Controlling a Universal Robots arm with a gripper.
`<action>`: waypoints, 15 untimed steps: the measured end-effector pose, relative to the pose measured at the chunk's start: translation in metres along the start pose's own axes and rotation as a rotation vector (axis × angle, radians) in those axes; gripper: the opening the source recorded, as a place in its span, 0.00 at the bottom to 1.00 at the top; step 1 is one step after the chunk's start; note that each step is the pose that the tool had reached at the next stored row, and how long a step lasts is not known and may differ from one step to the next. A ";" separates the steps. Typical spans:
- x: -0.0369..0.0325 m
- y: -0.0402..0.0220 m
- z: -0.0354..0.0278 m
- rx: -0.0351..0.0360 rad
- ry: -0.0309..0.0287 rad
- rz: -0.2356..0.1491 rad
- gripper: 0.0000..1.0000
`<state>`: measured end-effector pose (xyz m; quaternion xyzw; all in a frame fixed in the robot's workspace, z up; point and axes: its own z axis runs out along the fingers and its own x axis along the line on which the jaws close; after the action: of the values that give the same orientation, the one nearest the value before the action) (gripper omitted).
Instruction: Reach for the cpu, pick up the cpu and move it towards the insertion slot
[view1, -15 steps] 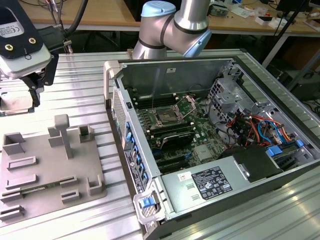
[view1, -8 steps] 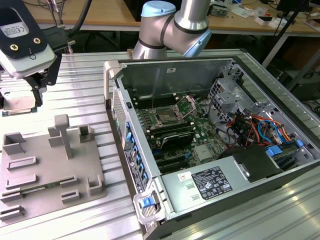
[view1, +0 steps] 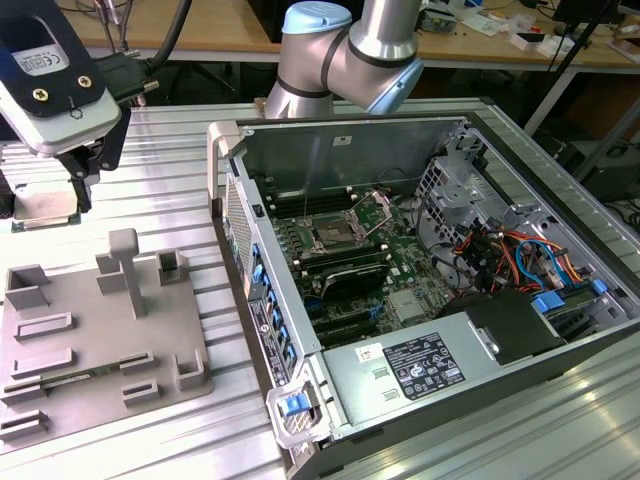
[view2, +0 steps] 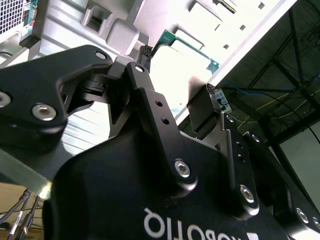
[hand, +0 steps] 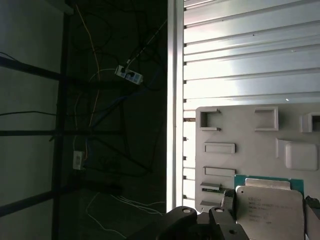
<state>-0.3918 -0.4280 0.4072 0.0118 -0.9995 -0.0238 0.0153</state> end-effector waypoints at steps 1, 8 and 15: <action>0.0000 0.0000 -0.0007 0.0000 0.0000 0.000 0.55; -0.0025 0.0003 -0.0076 0.0000 0.0000 0.000 0.55; -0.0153 0.0000 -0.0080 0.0001 0.0002 0.001 0.55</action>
<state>-0.3762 -0.4280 0.4148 0.0115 -0.9995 -0.0237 0.0155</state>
